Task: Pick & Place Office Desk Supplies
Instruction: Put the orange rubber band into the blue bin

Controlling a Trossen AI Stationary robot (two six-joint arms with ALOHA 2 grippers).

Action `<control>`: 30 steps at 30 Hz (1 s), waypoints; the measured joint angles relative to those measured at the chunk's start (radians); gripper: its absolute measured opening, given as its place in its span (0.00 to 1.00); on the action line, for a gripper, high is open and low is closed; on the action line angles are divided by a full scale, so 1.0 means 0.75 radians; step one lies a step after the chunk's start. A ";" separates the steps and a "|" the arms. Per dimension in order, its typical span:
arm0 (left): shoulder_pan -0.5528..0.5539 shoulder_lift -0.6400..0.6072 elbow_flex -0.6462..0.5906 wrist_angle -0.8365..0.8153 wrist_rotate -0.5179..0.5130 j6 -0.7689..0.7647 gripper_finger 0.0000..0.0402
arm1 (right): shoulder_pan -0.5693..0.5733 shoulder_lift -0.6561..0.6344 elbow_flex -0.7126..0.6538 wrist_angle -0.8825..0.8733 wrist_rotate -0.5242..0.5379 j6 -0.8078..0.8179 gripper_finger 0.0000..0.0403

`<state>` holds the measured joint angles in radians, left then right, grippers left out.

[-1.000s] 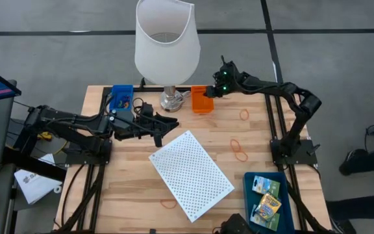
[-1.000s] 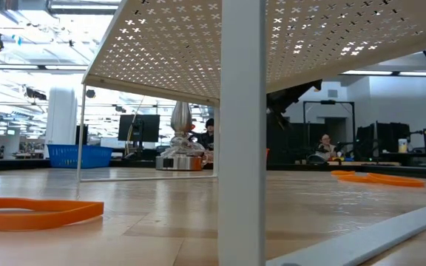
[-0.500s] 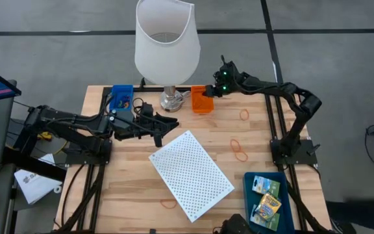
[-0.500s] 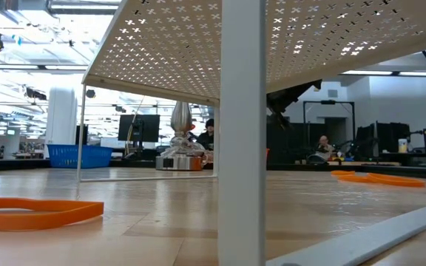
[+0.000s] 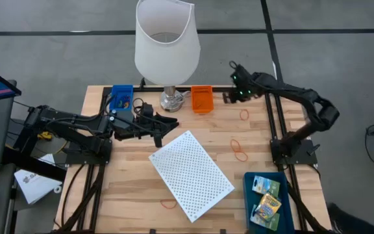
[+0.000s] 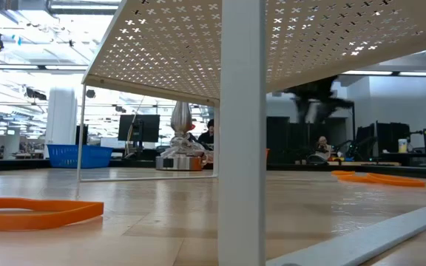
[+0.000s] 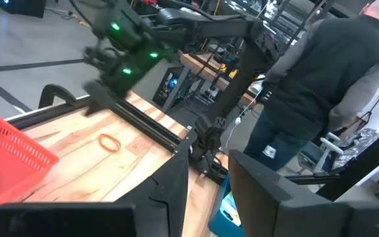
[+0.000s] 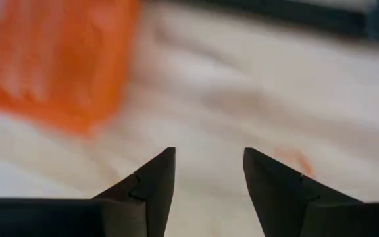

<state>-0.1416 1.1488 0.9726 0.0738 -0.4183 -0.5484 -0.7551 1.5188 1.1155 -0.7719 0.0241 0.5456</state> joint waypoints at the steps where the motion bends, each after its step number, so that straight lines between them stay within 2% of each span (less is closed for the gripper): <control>1: -0.003 0.000 0.000 0.001 0.000 0.002 0.26 | 0.016 -0.022 -0.009 -0.077 0.030 -0.004 0.44; 3: -0.004 0.000 0.000 0.000 0.000 0.019 0.26 | 0.045 -0.065 -0.056 -0.172 0.097 0.010 0.44; 5: -0.004 0.000 0.000 0.001 0.001 0.026 0.26 | 0.054 -0.106 -0.131 -0.197 0.104 0.048 0.43; 11: -0.004 0.000 0.000 0.001 0.001 0.037 0.26 | -0.011 -0.153 -0.355 -0.060 -0.065 0.193 0.43; 15: -0.004 0.000 0.000 0.006 0.001 0.037 0.26 | -0.037 -0.149 -0.453 0.007 -0.072 0.276 0.43; 22: -0.004 0.000 0.000 0.017 0.001 0.037 0.26 | -0.076 -0.149 -0.524 0.113 -0.025 0.394 0.42; 30: -0.004 0.000 0.001 0.024 0.001 0.037 0.26 | -0.174 -0.148 -0.573 0.156 -0.034 0.425 0.40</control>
<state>-0.1444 1.1488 0.9730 0.0917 -0.4176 -0.5207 -0.8854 1.4078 0.6855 -0.6546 -0.0011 0.8646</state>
